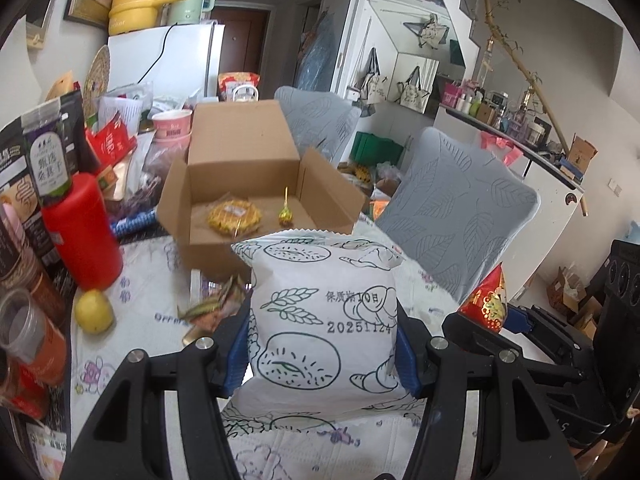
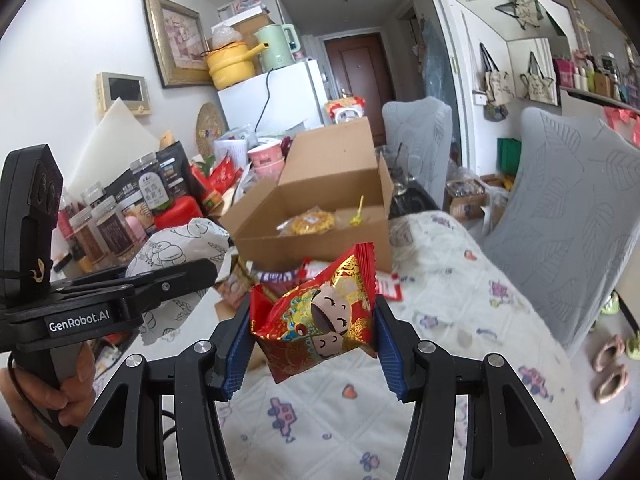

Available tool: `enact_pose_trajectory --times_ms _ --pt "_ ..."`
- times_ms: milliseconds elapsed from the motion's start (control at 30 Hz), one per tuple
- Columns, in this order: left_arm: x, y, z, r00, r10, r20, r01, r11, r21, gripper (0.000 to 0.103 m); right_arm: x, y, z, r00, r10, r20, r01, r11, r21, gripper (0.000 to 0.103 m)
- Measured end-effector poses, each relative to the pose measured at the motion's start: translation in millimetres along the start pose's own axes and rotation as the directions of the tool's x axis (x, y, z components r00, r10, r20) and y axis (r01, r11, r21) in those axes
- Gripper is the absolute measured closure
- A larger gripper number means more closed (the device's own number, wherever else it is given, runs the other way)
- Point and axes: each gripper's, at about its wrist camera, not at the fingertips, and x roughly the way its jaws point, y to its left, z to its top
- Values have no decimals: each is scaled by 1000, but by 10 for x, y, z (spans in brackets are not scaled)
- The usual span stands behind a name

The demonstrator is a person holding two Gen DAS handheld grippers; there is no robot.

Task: Organize snacks
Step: 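Carry the white pouch in the left tool while the right tool carries the red packet toward the box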

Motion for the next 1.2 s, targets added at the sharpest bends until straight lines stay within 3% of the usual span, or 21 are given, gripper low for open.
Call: enact_pose_trajectory --times_ms 333,500,867,1200 --pt "75 18 431 996 -26 81 24 999 31 44 114 -22 461 998 -15 61 18 999 -39 49" --pt "234 67 637 995 -48 86 45 998 32 44 246 -30 699 997 -8 81 12 998 -55 49" --pt "688 256 1085 995 -47 93 44 998 40 44 687 -74 1141 995 -8 104 17 996 -84 49" --pt "1030 382 1481 992 -7 125 0 999 54 44 1071 -109 1522 992 -1 129 15 994 -112 49"
